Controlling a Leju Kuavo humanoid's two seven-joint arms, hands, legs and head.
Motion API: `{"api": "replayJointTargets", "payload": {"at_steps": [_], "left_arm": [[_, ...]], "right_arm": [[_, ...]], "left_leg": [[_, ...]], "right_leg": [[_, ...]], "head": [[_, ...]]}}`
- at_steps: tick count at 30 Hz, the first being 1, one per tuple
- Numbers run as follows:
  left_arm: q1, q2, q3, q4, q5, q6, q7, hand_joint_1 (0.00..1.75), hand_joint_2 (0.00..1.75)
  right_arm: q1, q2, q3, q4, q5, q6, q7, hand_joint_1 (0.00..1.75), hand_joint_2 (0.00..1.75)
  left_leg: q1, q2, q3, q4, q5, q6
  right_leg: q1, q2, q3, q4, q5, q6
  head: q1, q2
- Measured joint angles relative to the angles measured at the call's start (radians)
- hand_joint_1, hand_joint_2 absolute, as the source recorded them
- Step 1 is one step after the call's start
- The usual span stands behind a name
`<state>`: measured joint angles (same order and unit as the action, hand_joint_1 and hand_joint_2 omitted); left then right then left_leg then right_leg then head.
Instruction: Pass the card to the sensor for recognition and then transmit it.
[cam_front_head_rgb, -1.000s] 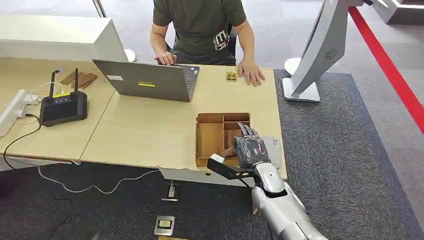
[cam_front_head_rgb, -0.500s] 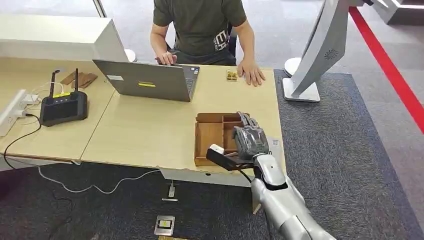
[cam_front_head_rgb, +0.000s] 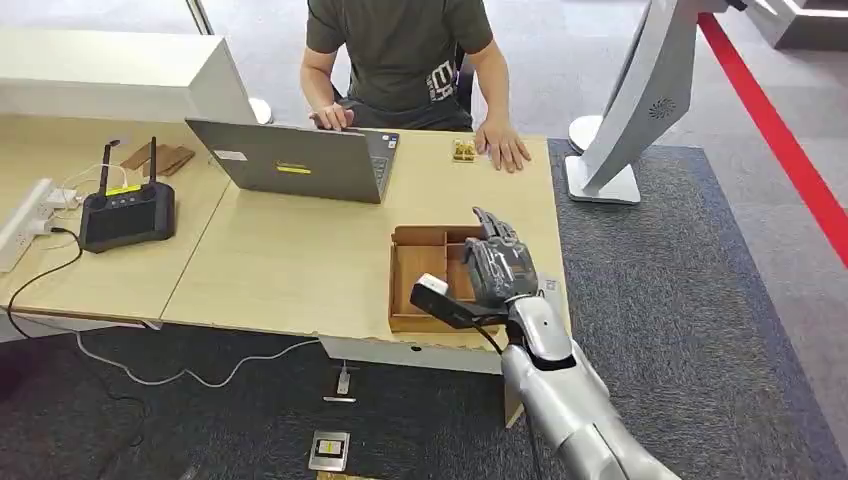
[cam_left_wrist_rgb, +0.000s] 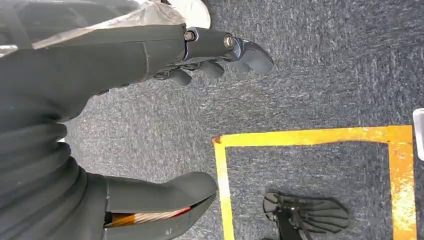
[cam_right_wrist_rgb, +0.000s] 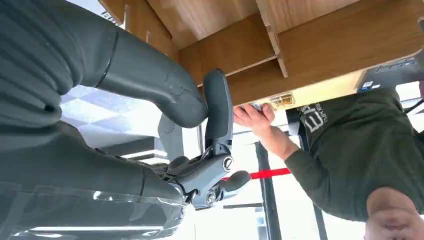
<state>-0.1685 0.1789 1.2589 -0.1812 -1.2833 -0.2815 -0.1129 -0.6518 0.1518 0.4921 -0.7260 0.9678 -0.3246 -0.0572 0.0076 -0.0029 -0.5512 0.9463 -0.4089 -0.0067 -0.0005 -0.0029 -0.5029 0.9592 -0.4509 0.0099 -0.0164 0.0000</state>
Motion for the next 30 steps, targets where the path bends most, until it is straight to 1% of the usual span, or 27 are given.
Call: {"api": "replayJointTargets", "payload": {"at_steps": [3,5,7,10,13,16,17,20,22,26,30], "left_arm": [[0.0,0.0,0.0,0.0,0.0,0.0,0.001,0.0,1.75],[0.0,0.0,0.0,0.0,0.001,0.003,0.006,0.0,1.75],[0.0,0.0,0.0,0.0,0.0,0.007,0.006,0.0,1.75],[0.0,0.0,0.0,0.0,0.0,0.009,0.006,0.0,1.75],[0.001,0.0,0.0,0.0,0.001,0.009,0.008,0.0,1.75],[0.007,0.001,0.0,0.0,0.009,0.011,0.016,0.0,1.75],[0.008,0.001,0.0,0.0,0.011,0.012,0.018,0.0,1.75],[0.01,0.002,0.001,0.0,0.019,0.015,0.024,0.0,1.75],[0.01,0.002,0.002,0.0,0.022,0.019,0.024,0.0,1.75],[0.009,0.002,0.002,0.0,0.026,0.024,0.025,0.0,1.75],[0.009,0.002,0.003,0.0,0.033,0.024,0.025,0.0,1.75]], "right_arm": [[0.0,0.002,0.0,-0.001,0.0,0.001,-0.001,1.75,1.75],[0.0,0.003,0.0,-0.001,-0.005,0.002,-0.005,0.0,1.75],[0.0,0.004,0.0,-0.001,-0.027,0.011,-0.014,0.0,1.75],[0.0,0.005,-0.013,-0.002,-0.131,0.042,-0.049,0.0,1.75],[0.011,-0.018,-0.036,-0.046,-0.219,0.069,-0.067,0.0,1.75],[0.044,-0.058,-0.065,-0.158,-0.294,0.162,-0.069,0.0,1.75],[0.057,-0.075,-0.078,-0.219,-0.306,0.209,-0.059,0.0,1.75],[0.089,-0.112,-0.099,-0.364,-0.318,0.312,-0.031,0.0,1.75],[0.112,-0.13,-0.108,-0.463,-0.322,0.347,-0.021,0.0,1.75],[0.151,-0.154,-0.11,-0.604,-0.321,0.375,-0.017,0.0,1.75],[0.19,-0.172,-0.109,-0.735,-0.324,0.462,-0.01,0.0,1.75]], "left_leg": [[0.0,0.0,0.0,0.0,0.0,0.0],[0.0,0.0,0.0,0.0,0.0,0.0],[0.0,0.0,0.0,0.0,0.0,0.0],[0.0,0.0,0.0,0.0,0.0,0.0],[0.0,0.0,0.0,0.0,0.0,0.0],[0.0,0.0,0.0,0.0,0.0,0.0],[0.0,0.0,0.0,0.0,0.0,0.0],[-0.001,0.0,0.0,0.0,0.0,0.0],[0.0,0.0,0.0,0.0,0.0,0.0],[0.0,0.0,0.0,0.0,0.0,0.0],[0.001,0.0,0.0,0.0,0.0,-0.001]], "right_leg": [[0.0,0.0,0.0,0.0,0.0,0.0],[0.0,0.0,0.0,0.0,0.0,0.0],[0.0,0.0,0.0,0.0,0.0,0.0],[0.0,0.0,0.0,0.0,0.0,0.0],[0.0,0.0,-0.001,0.0,0.0,0.0],[0.0,0.0,-0.001,0.0,0.0,0.0],[0.0,0.0,0.0,0.0,0.0,0.0],[0.0,0.0,-0.001,-0.001,0.0,0.0],[0.0,0.0,-0.001,-0.001,0.0,0.0],[0.0,0.001,-0.001,0.0,0.0,0.0],[0.0,0.001,-0.001,0.0,0.0,0.0]], "head": [[0.0,0.0],[0.0,0.0],[0.0,0.0],[0.0,0.0],[0.0,0.0],[0.0,0.0],[0.0,0.0],[0.0,0.0],[0.0,0.0],[0.0,0.0],[0.0,0.0]]}}
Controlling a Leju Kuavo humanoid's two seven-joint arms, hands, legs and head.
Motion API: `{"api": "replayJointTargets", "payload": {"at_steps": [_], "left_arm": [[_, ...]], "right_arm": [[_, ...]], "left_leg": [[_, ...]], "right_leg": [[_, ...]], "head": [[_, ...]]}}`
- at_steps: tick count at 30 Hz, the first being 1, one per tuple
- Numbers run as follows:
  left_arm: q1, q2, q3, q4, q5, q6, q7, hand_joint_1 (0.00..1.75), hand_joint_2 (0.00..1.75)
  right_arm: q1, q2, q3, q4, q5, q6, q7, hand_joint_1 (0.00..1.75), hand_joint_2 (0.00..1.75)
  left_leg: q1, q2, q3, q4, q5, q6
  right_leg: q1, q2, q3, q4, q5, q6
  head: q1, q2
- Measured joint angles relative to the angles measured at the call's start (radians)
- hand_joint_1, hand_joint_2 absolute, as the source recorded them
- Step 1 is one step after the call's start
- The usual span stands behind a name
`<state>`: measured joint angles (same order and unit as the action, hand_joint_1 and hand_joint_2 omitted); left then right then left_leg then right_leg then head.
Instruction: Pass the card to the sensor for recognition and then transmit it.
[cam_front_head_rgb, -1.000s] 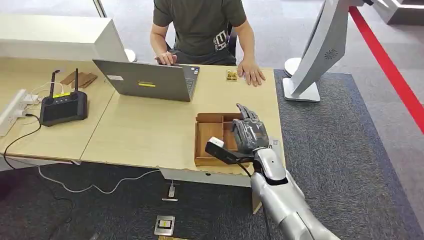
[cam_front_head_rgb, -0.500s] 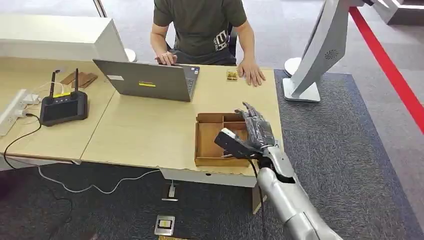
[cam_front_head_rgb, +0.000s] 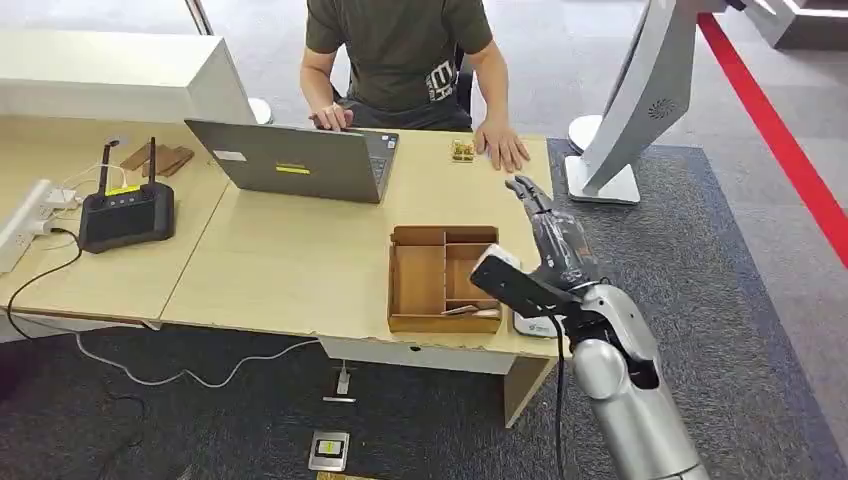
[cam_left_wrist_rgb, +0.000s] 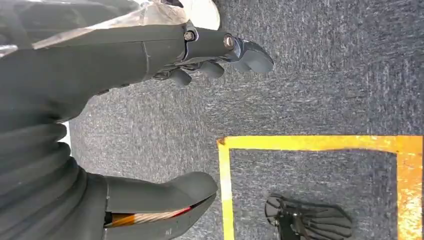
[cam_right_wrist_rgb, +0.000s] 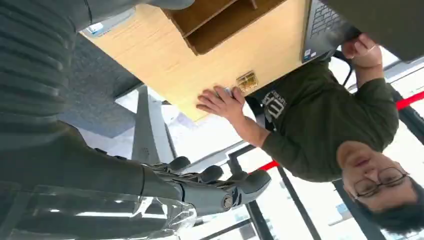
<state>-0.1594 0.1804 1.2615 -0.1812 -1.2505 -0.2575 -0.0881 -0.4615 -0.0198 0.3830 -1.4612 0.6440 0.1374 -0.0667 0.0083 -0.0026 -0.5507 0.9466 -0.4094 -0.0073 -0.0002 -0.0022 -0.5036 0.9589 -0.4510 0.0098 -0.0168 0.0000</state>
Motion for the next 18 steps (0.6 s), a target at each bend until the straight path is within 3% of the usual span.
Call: {"api": "replayJointTargets", "payload": {"at_steps": [7,18], "left_arm": [[-0.001,-0.001,0.0,0.0,0.003,0.0,-0.001,0.0,1.75],[-0.004,-0.005,0.0,0.0,-0.004,-0.004,-0.015,0.0,1.75]], "right_arm": [[0.073,-0.003,0.031,-0.167,0.124,0.086,0.003,0.0,1.75],[0.11,-0.002,0.119,-0.214,0.272,0.093,-0.046,0.0,1.75]], "left_leg": [[0.0,0.0,0.0,0.0,0.0,0.0],[0.0,0.0,0.0,0.0,0.0,0.0]], "right_leg": [[0.0,0.0,0.0,0.0,0.0,0.0],[0.0,0.0,0.001,0.0,0.0,0.0]], "head": [[0.0,0.0],[0.0,0.0]]}}
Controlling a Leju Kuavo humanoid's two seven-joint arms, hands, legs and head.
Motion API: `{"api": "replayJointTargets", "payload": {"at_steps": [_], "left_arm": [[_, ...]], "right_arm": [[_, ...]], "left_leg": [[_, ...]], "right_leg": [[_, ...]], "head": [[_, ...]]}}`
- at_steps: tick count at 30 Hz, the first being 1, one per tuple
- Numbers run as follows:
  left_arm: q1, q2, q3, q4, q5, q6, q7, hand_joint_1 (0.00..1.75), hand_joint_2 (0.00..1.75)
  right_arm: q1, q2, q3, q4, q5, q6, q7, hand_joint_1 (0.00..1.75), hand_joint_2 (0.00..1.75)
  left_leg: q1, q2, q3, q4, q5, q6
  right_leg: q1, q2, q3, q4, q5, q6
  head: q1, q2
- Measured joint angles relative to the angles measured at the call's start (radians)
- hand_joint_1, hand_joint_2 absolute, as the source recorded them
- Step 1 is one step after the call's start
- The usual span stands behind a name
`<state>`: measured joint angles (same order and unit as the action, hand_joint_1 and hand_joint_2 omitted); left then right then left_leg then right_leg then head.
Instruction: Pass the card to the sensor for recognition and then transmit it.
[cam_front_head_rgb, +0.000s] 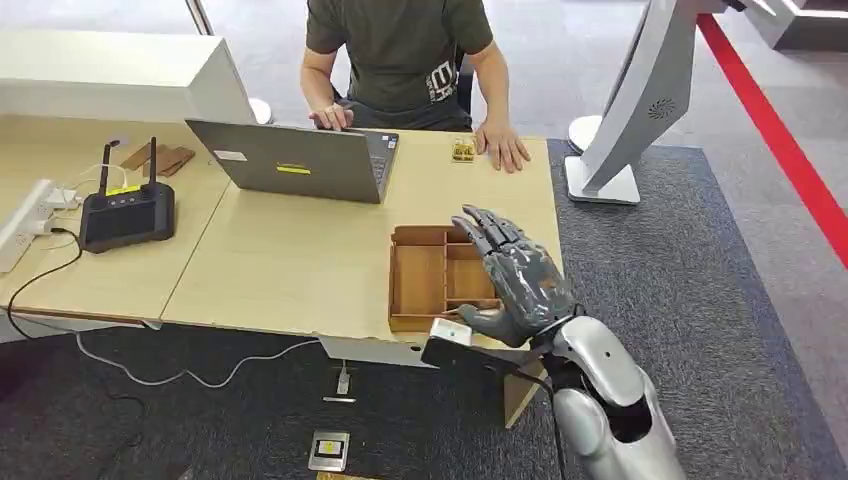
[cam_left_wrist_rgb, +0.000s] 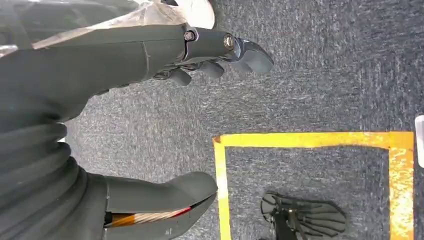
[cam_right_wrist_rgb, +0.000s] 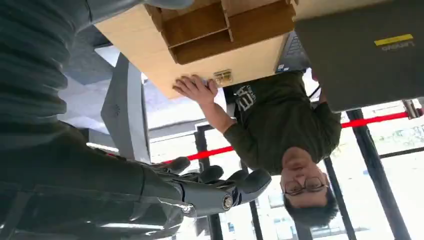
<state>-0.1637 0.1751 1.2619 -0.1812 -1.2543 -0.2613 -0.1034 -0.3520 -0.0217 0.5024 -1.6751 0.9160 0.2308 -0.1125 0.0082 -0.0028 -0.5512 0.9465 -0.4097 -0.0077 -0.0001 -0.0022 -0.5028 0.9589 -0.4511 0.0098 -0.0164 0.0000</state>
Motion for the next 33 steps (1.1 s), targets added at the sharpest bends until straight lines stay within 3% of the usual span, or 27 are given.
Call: {"api": "replayJointTargets", "payload": {"at_steps": [14,33], "left_arm": [[-0.005,-0.005,0.0,0.0,-0.004,-0.003,0.004,0.0,1.75],[-0.008,-0.009,0.0,0.0,-0.003,0.002,0.015,0.0,1.75]], "right_arm": [[-0.006,0.029,0.091,0.18,0.114,-0.07,-0.006,0.0,1.75],[-0.076,0.093,0.113,0.526,0.164,-0.209,0.037,0.0,1.75]], "left_leg": [[0.0,0.0,0.0,0.0,0.0,0.0],[0.0,0.0,0.0,0.0,0.0,0.0]], "right_leg": [[0.0,0.0,0.0,0.0,0.0,0.0],[0.0,0.0,0.0,0.0,0.0,0.0]], "head": [[0.0,0.0],[0.0,0.0]]}}
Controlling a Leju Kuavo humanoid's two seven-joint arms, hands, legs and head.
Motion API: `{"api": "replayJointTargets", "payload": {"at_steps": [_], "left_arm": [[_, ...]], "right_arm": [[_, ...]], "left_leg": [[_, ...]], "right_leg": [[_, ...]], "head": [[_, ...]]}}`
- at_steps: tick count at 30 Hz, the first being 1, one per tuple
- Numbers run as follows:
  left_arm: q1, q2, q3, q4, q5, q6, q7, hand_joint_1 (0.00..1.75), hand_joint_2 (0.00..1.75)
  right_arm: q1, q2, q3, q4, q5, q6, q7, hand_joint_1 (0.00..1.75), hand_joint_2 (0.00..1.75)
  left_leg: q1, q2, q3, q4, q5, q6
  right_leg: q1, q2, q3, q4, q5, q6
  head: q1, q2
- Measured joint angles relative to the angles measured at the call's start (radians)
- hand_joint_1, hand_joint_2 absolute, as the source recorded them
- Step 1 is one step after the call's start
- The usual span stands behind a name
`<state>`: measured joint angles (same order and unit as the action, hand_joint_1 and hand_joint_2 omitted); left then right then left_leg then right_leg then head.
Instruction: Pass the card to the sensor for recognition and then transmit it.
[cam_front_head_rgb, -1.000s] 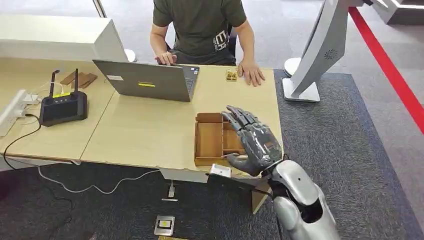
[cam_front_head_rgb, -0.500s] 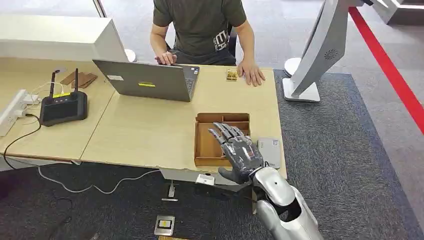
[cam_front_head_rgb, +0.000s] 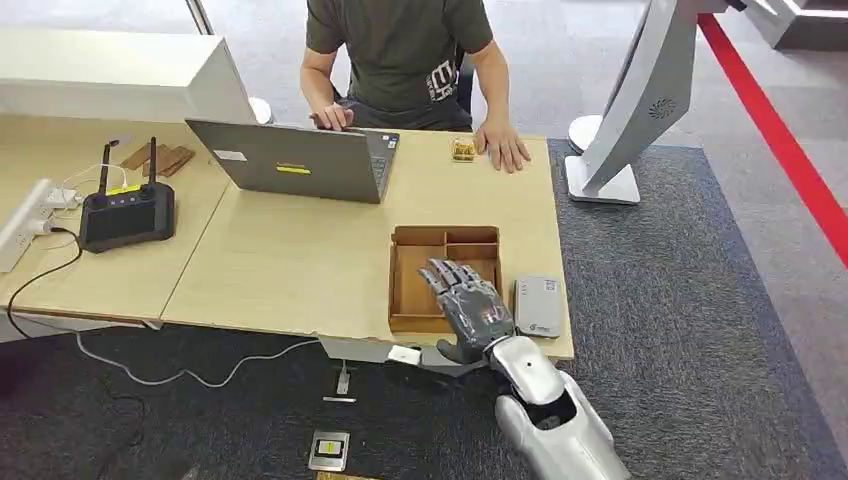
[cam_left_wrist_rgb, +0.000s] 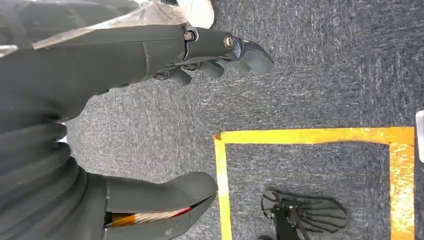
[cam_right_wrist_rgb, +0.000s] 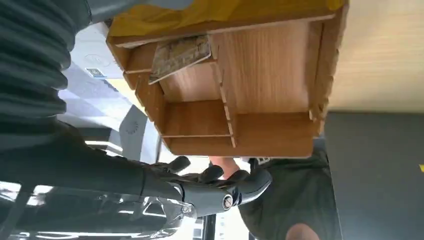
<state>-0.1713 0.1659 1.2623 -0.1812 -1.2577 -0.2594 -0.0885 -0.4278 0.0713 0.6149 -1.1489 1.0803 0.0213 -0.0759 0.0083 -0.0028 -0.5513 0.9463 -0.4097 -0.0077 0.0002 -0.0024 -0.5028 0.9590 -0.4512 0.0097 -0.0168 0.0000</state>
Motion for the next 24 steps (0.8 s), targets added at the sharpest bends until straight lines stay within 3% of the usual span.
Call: {"api": "replayJointTargets", "payload": {"at_steps": [24], "left_arm": [[0.0,-0.002,0.016,0.0,0.01,0.007,0.014,0.0,1.75]], "right_arm": [[-0.031,0.03,0.001,0.165,0.051,-0.048,0.022,0.0,1.75]], "left_leg": [[0.0,0.0,0.0,0.0,0.0,0.0]], "right_leg": [[0.0,0.0,0.0,0.0,0.0,0.0]], "head": [[0.0,0.0]]}}
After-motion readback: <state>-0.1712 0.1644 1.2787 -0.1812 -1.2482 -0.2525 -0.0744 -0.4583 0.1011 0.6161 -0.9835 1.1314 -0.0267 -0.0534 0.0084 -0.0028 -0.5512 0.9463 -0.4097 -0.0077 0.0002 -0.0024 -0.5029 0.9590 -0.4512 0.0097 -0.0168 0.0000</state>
